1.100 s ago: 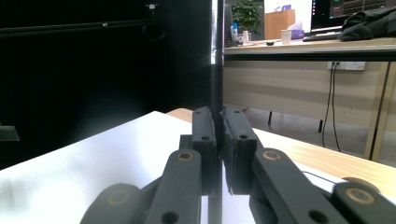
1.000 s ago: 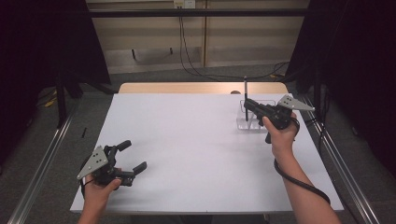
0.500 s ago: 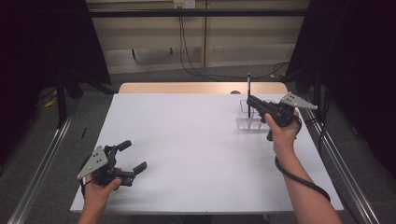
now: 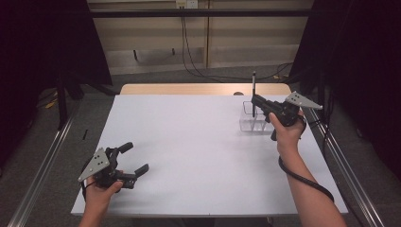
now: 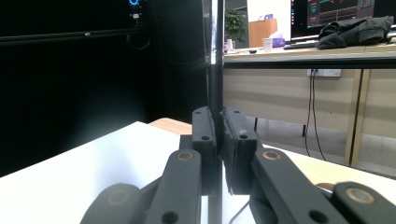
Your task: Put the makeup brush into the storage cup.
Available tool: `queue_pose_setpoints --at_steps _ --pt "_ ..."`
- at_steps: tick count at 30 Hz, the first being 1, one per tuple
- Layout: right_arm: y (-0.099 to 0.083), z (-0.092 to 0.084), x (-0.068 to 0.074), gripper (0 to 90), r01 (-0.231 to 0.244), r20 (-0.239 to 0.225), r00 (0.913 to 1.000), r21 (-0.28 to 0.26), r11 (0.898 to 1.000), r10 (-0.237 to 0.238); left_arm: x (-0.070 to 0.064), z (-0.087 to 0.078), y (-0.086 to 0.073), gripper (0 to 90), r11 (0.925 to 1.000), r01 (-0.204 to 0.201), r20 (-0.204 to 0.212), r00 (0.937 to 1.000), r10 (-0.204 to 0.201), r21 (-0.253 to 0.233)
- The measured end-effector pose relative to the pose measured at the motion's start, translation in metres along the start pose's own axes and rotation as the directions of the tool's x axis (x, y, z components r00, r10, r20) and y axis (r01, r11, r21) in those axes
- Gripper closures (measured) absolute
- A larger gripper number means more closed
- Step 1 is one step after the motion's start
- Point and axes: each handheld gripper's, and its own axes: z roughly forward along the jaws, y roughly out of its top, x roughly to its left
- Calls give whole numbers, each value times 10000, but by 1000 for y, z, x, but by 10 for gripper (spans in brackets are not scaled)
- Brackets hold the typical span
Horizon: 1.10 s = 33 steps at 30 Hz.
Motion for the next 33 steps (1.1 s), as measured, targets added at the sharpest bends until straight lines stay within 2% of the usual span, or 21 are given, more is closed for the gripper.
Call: queue_pose_setpoints --at_steps 33 --pt "2 0 -15 844 -55 631 9980 -180 9998 66 0 0 0 17 10000 0 26 10000 0 23"
